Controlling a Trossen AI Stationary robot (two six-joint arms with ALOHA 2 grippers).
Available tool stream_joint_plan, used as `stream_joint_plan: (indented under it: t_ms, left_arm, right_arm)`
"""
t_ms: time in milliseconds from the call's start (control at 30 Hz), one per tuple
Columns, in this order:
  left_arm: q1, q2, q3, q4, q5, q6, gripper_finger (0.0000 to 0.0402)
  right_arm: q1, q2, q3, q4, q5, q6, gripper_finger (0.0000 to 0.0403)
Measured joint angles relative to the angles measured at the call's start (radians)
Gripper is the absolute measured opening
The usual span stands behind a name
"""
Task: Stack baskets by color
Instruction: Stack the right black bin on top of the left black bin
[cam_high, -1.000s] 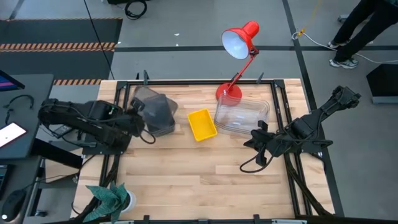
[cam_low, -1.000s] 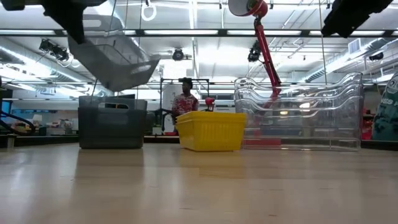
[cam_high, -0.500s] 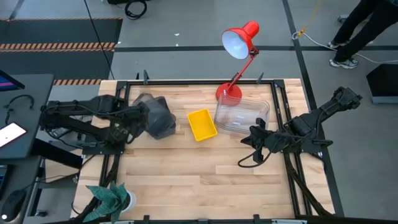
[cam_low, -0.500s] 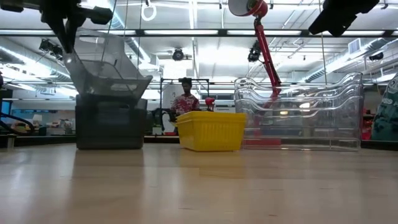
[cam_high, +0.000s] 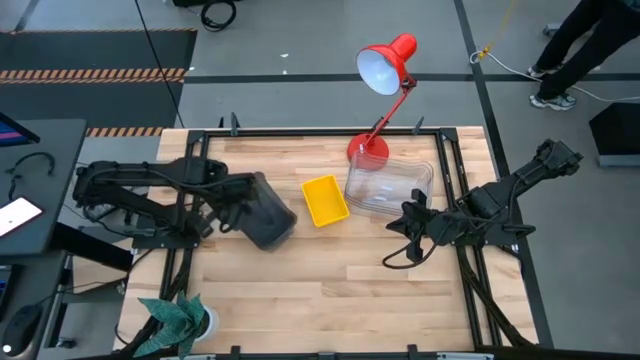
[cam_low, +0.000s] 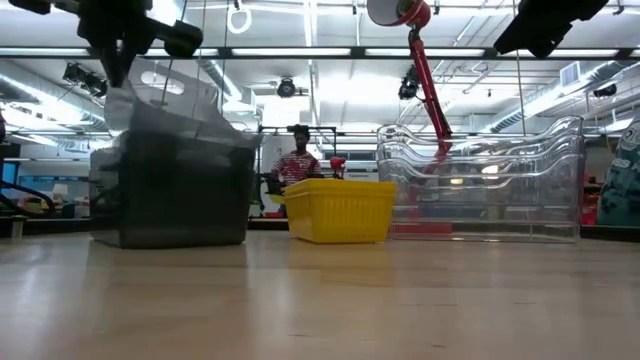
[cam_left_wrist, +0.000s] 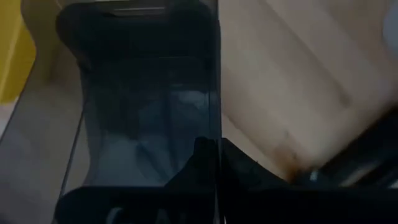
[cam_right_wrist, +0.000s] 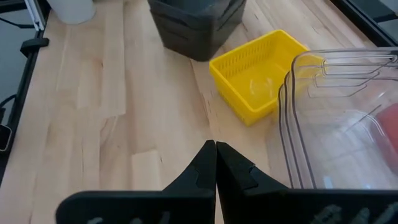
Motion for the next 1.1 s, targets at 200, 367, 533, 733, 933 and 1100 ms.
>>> stream_joint_plan:
  t_ms: [200, 367, 533, 733, 933, 1100]
  left_arm:
    - [0.000, 0.022, 0.000, 0.110, 0.087, -0.167, 0.0005]
    - [0.000, 0.020, -0.035, 0.209, 0.126, -0.244, 0.0005]
    - [-0.013, 0.016, -0.164, 0.339, 0.156, -0.276, 0.0005]
    - [-0.025, 0.014, -0.226, 0.501, 0.184, -0.288, 0.0005]
    - [-0.025, 0.011, -0.229, 0.560, 0.201, -0.326, 0.0005]
    - [-0.025, -0.030, -0.230, 0.563, 0.198, -0.347, 0.0005]
  right_arm:
    - [0.000, 0.000, 0.000, -0.007, 0.000, -0.014, 0.0005]
    - [0.000, 0.000, 0.000, -0.012, 0.000, -0.014, 0.0005]
    - [0.000, 0.000, 0.000, -0.012, 0.000, -0.025, 0.0005]
    - [0.000, 0.000, 0.000, -0.014, -0.001, -0.040, 0.0005]
    - [0.000, 0.000, 0.000, -0.017, -0.001, -0.040, 0.0005]
    - [0.000, 0.000, 0.000, -0.017, -0.001, -0.039, 0.0005]
